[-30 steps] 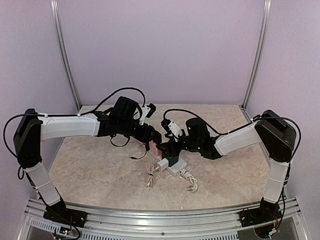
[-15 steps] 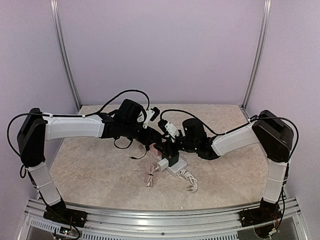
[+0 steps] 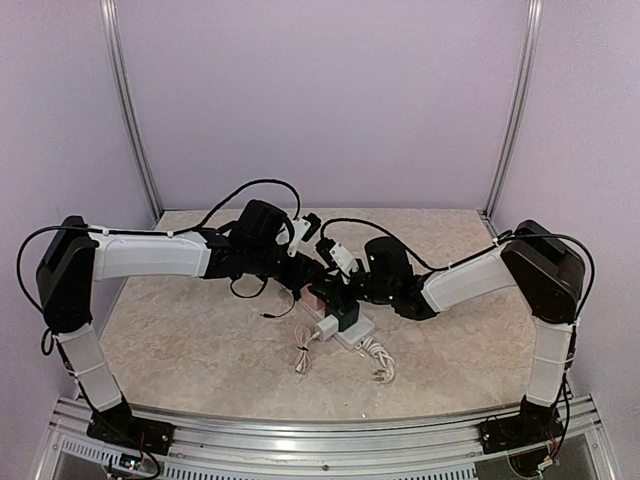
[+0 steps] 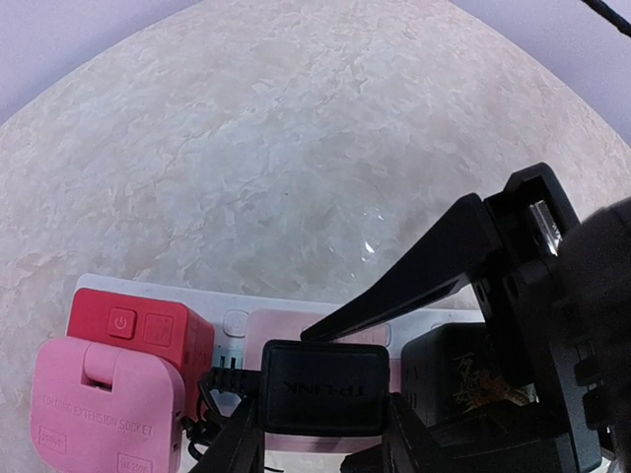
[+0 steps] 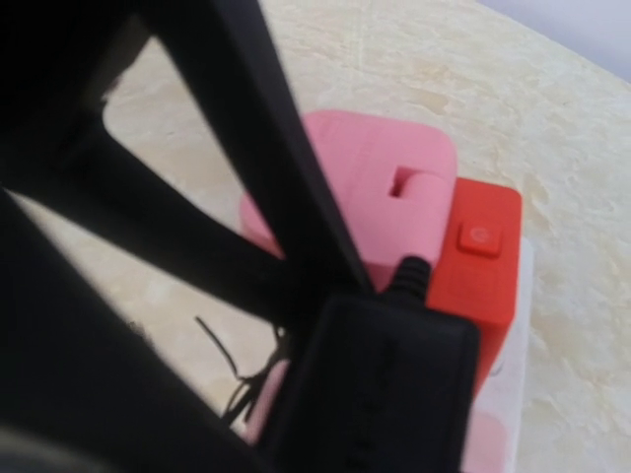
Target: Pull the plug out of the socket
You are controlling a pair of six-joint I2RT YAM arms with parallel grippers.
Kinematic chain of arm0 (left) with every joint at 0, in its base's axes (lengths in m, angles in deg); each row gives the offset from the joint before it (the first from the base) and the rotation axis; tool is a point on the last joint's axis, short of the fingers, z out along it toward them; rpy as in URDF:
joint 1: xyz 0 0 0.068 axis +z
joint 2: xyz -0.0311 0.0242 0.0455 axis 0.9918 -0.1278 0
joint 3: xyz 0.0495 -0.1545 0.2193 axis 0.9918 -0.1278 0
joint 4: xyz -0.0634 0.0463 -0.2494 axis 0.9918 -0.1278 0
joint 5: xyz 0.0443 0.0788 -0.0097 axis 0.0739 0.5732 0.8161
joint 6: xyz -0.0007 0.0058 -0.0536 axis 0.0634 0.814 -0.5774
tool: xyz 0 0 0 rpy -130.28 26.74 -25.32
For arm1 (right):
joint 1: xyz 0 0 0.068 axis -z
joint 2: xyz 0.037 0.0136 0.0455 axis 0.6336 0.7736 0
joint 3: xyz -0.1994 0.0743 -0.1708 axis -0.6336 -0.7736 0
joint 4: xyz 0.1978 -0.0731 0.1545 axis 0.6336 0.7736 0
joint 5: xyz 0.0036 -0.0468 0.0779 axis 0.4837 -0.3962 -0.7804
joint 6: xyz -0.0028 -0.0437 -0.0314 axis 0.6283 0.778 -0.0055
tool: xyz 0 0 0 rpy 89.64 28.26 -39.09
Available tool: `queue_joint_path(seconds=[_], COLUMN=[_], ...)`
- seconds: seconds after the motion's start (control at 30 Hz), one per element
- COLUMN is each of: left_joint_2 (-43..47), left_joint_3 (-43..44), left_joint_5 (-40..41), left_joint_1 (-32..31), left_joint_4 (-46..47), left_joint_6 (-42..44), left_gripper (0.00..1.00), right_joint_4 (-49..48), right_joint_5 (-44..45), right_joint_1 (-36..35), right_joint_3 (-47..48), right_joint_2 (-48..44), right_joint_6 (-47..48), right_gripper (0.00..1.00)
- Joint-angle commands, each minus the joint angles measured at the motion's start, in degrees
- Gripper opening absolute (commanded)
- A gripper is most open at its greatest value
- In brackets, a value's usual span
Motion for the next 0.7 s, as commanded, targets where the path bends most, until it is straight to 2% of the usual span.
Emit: queue_joint_path(seconds=[0.0, 0.37, 0.67], left_joint_2=[-0.5, 5.6, 6.9], left_joint_3=[-2.4, -6.6, -6.7], left_joint_5=[1.0, 0.4, -2.2], left_joint_1=[0.6, 1.2, 2.5], left_joint_4=[4.8, 11.6, 13.6], left_joint_6=[-0.6, -0.6, -1.3], left_gripper=[0.21, 0.1, 0.06], right_joint_4=[2.9, 3.9, 5.4], right_joint_5=[0.6, 1.3, 1.6], right_joint_1=[-0.3, -0.3, -0.3], right_joint_3=[0.3, 0.8, 2.0], right_joint_2=[2.5, 3.2, 4.2], right_joint_6=[0.4, 0.5, 0.7], right_gripper=[0.52, 0.44, 0.41])
